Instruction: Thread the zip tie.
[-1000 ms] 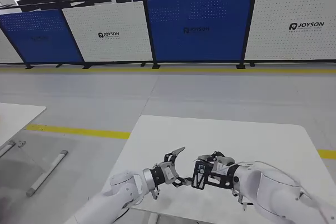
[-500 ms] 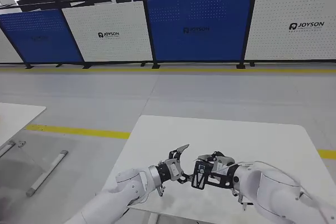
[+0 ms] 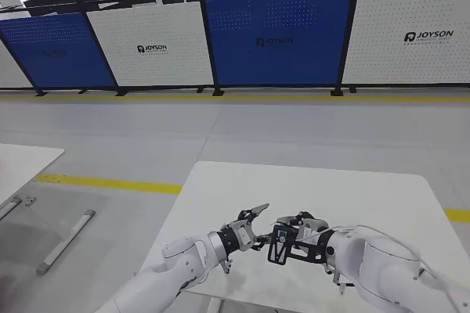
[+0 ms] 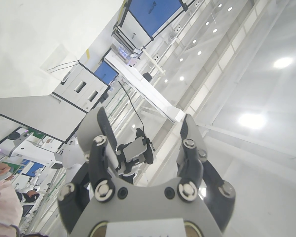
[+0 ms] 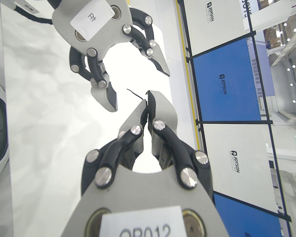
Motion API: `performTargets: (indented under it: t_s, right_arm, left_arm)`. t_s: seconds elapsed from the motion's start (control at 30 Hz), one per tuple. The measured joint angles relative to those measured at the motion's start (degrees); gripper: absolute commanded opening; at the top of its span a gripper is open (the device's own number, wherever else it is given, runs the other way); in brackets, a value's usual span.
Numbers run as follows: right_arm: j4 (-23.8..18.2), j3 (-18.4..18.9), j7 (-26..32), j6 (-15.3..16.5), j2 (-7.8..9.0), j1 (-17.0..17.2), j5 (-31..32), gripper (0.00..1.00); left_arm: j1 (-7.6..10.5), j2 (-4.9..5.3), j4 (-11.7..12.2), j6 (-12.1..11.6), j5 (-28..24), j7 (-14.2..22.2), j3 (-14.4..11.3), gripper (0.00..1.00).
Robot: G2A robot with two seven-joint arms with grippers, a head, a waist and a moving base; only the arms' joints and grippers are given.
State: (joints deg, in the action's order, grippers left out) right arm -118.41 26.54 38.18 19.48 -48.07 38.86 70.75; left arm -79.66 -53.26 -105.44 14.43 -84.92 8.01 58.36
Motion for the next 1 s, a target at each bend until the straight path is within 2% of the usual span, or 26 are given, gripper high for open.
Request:
performTargets:
  t_s: [0.1, 0.13, 0.2, 0.23, 0.33, 0.43, 0.5, 0.53, 0.57, 1.0]
  right_arm:
    - [0.00, 0.00, 0.00, 0.00, 0.00, 0.00, 0.00, 0.00]
    - [0.00, 0.00, 0.00, 0.00, 0.00, 0.00, 0.00, 0.00]
    - [0.00, 0.00, 0.00, 0.00, 0.00, 0.00, 0.00, 0.00]
    - [0.00, 0.00, 0.00, 0.00, 0.00, 0.00, 0.00, 0.00]
    - [0.00, 0.00, 0.00, 0.00, 0.00, 0.00, 0.00, 0.00]
    - [0.00, 0.00, 0.00, 0.00, 0.00, 0.00, 0.00, 0.00]
    - [0.00, 0.00, 0.00, 0.00, 0.00, 0.00, 0.00, 0.00]
    - [0.00, 0.00, 0.00, 0.00, 0.00, 0.00, 0.00, 0.00]
    - [0.00, 0.00, 0.00, 0.00, 0.00, 0.00, 0.00, 0.00]
    - [0.00, 0.00, 0.00, 0.00, 0.00, 0.00, 0.00, 0.00]
  left_arm:
    - [0.20, -0.24, 0.47, 0.41, 0.07, -0.18, -0.11, 0.07]
    - [0.31, -0.33, 0.57, 0.47, 0.12, -0.30, -0.22, 0.11]
    - [0.58, -0.55, 0.71, 0.62, 0.18, -0.62, -0.47, 0.11]
    - [0.72, -0.68, 0.76, 0.68, 0.18, -0.79, -0.60, 0.17]
    - [0.92, -0.92, 0.83, 0.84, 0.23, -1.08, -0.78, 0.24]
    - [1.05, -1.18, 0.95, 1.08, 0.38, -1.34, -0.92, 0.26]
    - [1.10, -1.31, 1.05, 1.14, 0.49, -1.42, -1.00, 0.21]
    - [1.12, -1.40, 1.12, 1.19, 0.57, -1.45, -1.04, 0.15]
    - [1.14, -1.46, 1.17, 1.23, 0.60, -1.46, -1.05, 0.01]
    - [0.46, -2.13, 1.21, 1.43, 1.40, -0.83, -0.57, 0.00]
